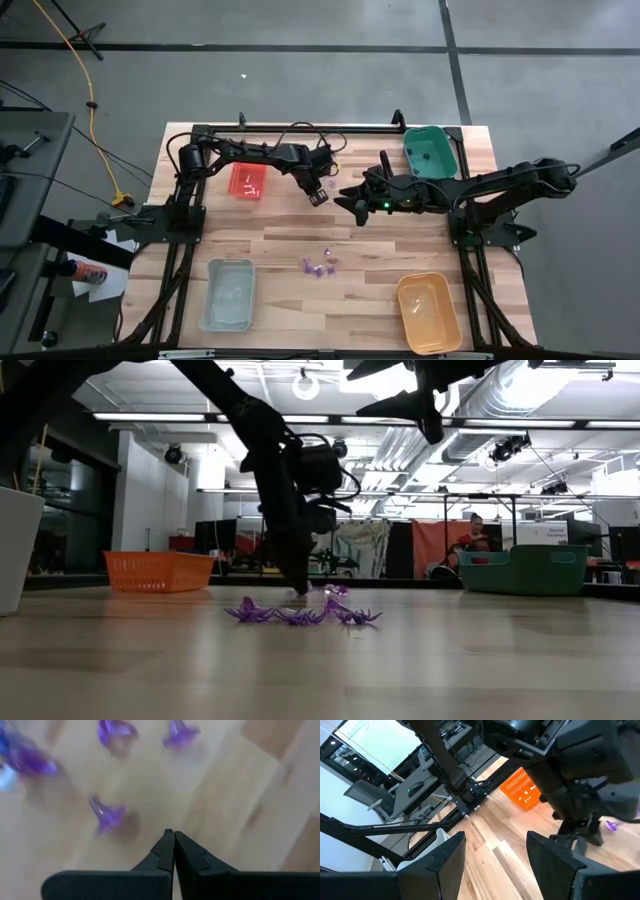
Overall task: Sort Halloween decoration
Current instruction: Put the white bone toy into the orange bin
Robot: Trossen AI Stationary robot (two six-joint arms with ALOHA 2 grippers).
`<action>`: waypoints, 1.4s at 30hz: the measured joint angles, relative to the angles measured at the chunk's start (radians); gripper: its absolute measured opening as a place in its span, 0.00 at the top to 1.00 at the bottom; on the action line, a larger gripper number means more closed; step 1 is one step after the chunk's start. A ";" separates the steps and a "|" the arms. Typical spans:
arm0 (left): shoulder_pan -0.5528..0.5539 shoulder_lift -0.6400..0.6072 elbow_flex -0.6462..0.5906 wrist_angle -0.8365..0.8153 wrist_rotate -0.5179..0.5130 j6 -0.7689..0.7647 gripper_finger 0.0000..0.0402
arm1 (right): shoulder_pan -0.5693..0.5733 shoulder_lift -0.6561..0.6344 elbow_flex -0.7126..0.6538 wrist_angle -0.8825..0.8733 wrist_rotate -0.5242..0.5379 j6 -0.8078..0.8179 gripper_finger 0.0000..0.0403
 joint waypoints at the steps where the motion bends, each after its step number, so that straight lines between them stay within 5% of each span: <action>1: -0.005 -0.006 -0.001 -0.019 0.000 0.006 1.00 | 0.000 0.000 0.000 0.000 0.001 0.000 0.49; 18: 0.039 -0.185 -0.027 -0.110 -0.086 0.032 0.99 | 0.000 0.000 0.000 -0.006 0.078 -0.011 0.49; 34: 0.014 -0.186 -0.169 0.021 -0.048 -0.133 0.68 | 0.000 0.000 0.000 -0.014 0.112 -0.023 0.49; 42: -0.008 -0.144 -0.168 0.018 -0.027 -0.169 0.63 | 0.000 0.000 0.000 -0.025 0.112 -0.023 0.49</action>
